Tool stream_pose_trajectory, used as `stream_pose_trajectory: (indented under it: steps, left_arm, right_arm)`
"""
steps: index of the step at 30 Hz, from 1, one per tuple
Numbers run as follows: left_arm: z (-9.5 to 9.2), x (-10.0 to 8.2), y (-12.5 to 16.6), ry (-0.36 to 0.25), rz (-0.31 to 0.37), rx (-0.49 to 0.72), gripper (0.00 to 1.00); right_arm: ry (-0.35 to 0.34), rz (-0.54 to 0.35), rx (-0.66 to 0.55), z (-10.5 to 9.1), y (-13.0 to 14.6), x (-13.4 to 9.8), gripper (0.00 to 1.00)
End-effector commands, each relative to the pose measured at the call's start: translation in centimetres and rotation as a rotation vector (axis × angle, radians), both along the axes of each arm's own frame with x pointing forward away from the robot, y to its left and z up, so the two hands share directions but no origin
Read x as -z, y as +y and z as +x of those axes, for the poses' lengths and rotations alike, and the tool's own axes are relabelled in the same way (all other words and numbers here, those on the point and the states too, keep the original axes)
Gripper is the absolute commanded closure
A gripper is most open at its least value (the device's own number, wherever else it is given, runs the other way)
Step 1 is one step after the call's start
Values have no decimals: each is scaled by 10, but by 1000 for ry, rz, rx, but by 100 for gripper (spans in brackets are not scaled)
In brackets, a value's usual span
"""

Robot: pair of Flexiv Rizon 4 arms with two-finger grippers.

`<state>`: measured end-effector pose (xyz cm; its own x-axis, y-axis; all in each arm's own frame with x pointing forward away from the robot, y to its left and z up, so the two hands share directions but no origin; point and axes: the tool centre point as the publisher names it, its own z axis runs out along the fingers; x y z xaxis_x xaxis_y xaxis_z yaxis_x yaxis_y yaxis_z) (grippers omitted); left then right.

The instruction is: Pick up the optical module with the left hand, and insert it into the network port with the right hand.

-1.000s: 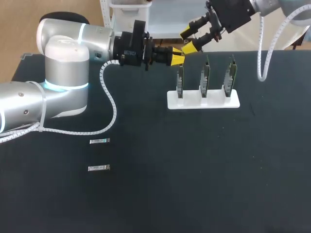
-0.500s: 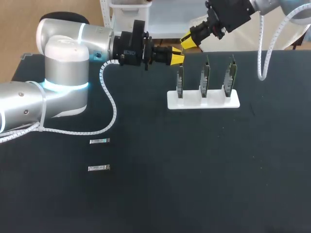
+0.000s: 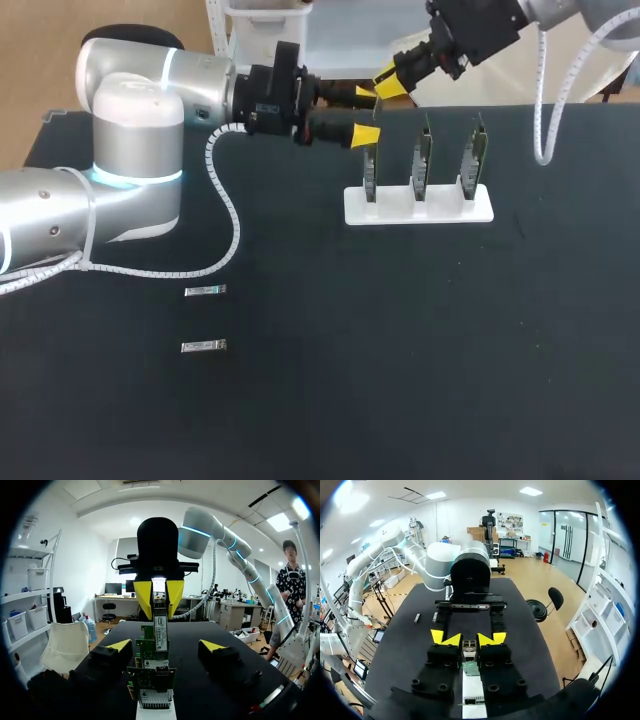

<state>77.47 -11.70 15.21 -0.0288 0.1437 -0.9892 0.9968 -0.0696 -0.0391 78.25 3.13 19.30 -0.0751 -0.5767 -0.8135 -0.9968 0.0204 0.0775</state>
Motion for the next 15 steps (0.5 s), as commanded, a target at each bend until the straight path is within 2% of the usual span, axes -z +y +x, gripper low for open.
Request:
stream_pose_trajectory:
  steps: [1,9,13,15]
  left_arm:
    - [1,1,0,0,0,2,0]
    - [0,-4,3,-37,-8,7,0]
    - [-2,-6,8,-49,28,7,0]
    - [-2,-9,13,-67,75,7,0]
  right_arm:
    - [-10,2,14,-7,-3,-1,100]
    - [-14,5,16,-9,-5,-2,100]
    - [-12,6,14,-10,-5,-1,100]
    - [-11,6,14,-11,-5,0,100]
